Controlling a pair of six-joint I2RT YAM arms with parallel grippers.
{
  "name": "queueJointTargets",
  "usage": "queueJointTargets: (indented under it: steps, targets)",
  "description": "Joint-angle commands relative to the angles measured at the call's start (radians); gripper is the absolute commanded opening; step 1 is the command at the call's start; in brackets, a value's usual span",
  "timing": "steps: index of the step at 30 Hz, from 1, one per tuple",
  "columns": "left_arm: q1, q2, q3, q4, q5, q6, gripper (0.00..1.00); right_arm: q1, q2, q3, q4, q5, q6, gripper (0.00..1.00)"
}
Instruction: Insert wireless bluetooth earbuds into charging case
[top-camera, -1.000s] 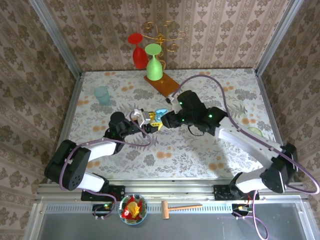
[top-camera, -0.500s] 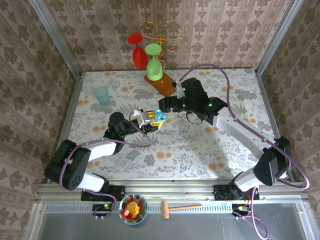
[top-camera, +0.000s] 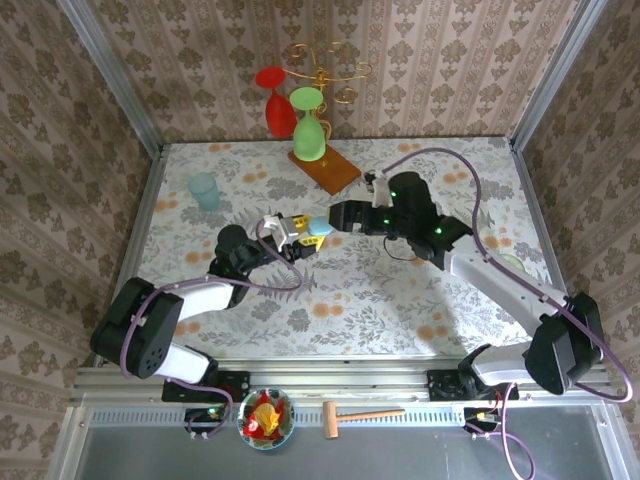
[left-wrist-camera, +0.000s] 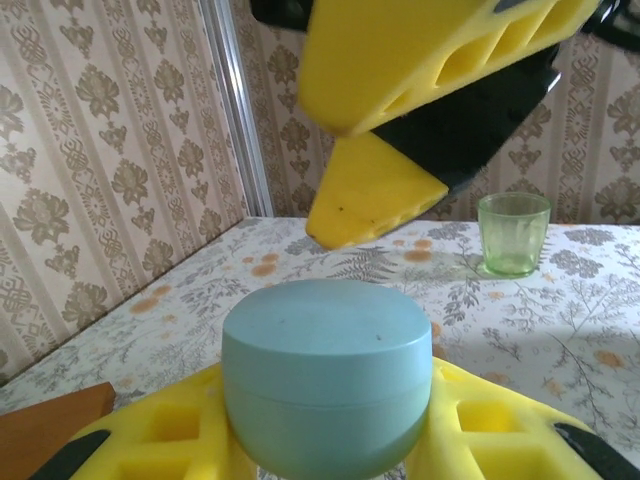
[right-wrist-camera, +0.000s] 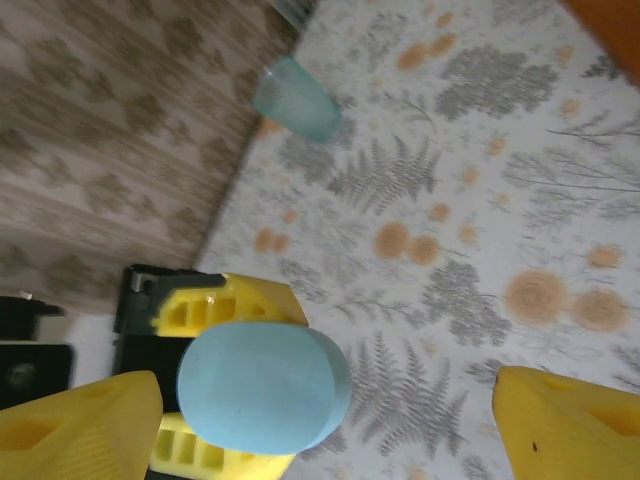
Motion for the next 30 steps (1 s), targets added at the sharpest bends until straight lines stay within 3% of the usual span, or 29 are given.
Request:
queueJointTargets:
  steps: [1,6,10,14,18,22,26,30]
  targets:
    - [-0.008,0.027,0.03,0.131,-0.02,-0.069,0.27,-0.037,0.005,-0.139,0.457,-0.196,0.356,0.86]
    - [-0.023,0.027,0.049,0.131,-0.054,-0.055,0.27,-0.032,0.103,-0.276,0.917,-0.254,0.702,0.83]
    - [-0.032,0.028,0.06,0.129,-0.067,-0.054,0.27,-0.01,0.2,-0.308,1.137,-0.258,0.866,0.77]
    - [-0.039,0.035,0.064,0.13,-0.074,-0.05,0.28,0.015,0.322,-0.293,1.353,-0.259,1.012,0.61]
    - [-0.037,0.029,0.053,0.126,-0.085,-0.027,0.28,0.017,0.335,-0.295,1.346,-0.255,1.007,0.37]
    - [-0.032,0.032,0.043,0.123,-0.085,-0.017,0.31,0.007,0.321,-0.301,1.339,-0.258,0.995,0.22]
    - [-0.027,0.027,0.018,0.115,-0.119,0.008,0.65,-0.024,0.29,-0.314,1.244,-0.252,0.911,0.24]
    - [-0.024,-0.017,-0.019,-0.044,-0.121,0.111,0.8,-0.07,0.224,-0.325,0.927,-0.206,0.645,0.25]
